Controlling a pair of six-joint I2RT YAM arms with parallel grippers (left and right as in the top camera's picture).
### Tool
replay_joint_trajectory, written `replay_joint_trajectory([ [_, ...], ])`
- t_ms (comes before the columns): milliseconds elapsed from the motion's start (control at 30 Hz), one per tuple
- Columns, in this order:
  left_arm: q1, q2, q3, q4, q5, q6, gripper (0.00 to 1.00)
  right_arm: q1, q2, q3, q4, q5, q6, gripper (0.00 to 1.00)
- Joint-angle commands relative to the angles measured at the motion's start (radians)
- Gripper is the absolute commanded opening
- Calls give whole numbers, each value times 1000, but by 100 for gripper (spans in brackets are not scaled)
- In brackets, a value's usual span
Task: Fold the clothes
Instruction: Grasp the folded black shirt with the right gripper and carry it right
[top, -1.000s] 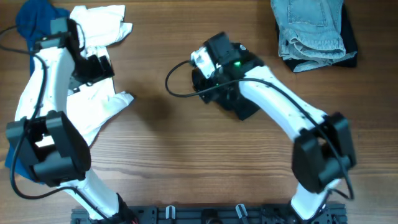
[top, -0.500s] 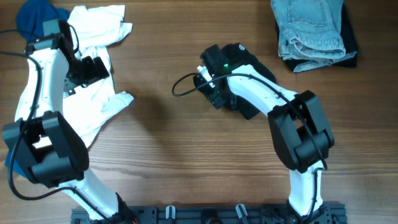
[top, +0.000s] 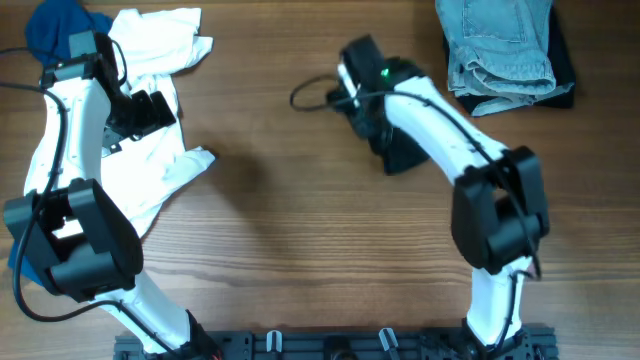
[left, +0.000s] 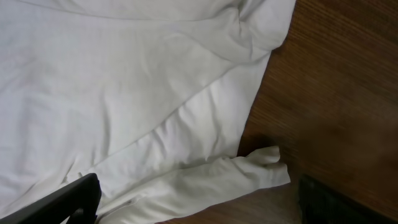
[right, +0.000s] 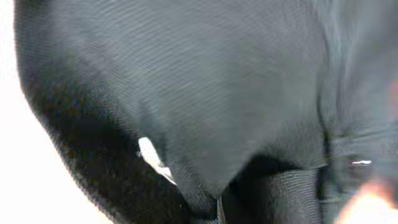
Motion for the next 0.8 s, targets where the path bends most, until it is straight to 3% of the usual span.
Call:
replay_joint_trajectory([
  [0, 5, -20, 10, 0, -9, 13, 100, -11, -183, 185, -18, 63, -33, 4],
  [200, 5, -20, 10, 3, -9, 13, 100, -142, -245, 299, 46, 176, -119, 4],
  [400, 5, -20, 10, 4, -9, 13, 100, -354, -229, 299, 267, 240, -334, 4],
  [533, 5, -20, 10, 5, -9, 13, 100, -470, -113, 299, 378, 264, -423, 4],
  [767, 5, -20, 10, 4, -10, 13, 100, -556, 129, 299, 545, 290, -421, 4],
])
